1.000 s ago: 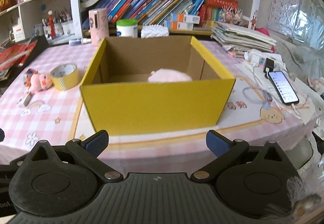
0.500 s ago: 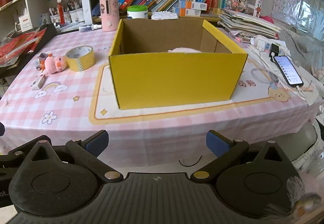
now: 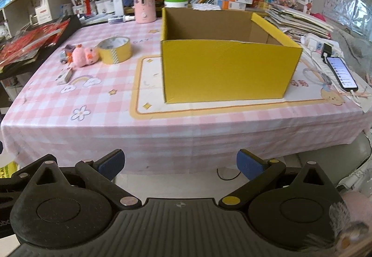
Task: Organize objects
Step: 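Withdraw both tools from the box back toward the table objects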
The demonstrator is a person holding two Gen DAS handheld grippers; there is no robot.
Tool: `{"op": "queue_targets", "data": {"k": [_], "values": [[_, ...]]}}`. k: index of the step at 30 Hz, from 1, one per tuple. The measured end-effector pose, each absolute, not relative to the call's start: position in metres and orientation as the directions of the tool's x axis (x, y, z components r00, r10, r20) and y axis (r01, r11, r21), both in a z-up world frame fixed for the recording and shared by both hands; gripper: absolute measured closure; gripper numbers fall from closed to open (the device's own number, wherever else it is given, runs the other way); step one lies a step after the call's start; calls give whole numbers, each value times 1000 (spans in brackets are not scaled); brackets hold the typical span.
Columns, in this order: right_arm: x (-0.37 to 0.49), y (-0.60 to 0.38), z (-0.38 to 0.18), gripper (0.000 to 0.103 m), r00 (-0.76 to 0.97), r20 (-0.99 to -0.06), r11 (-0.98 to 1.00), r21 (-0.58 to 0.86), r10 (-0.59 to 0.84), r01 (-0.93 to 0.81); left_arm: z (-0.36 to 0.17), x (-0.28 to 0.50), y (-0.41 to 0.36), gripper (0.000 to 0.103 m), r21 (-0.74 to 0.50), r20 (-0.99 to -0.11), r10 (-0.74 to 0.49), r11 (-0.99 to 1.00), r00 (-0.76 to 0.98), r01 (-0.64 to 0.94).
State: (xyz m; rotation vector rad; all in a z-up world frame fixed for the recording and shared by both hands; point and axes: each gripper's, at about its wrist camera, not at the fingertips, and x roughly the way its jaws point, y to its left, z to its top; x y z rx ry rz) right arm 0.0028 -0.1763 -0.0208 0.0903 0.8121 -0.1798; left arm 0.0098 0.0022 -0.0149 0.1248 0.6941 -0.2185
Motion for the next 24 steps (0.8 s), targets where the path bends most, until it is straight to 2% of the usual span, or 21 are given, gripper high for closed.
{"op": "queue_targets", "data": {"k": [24], "values": [[11,-115,-18,0,682,-730,997,25,-33,76,-12,6,61,2,71,-637,-46,990,770,118]]}}
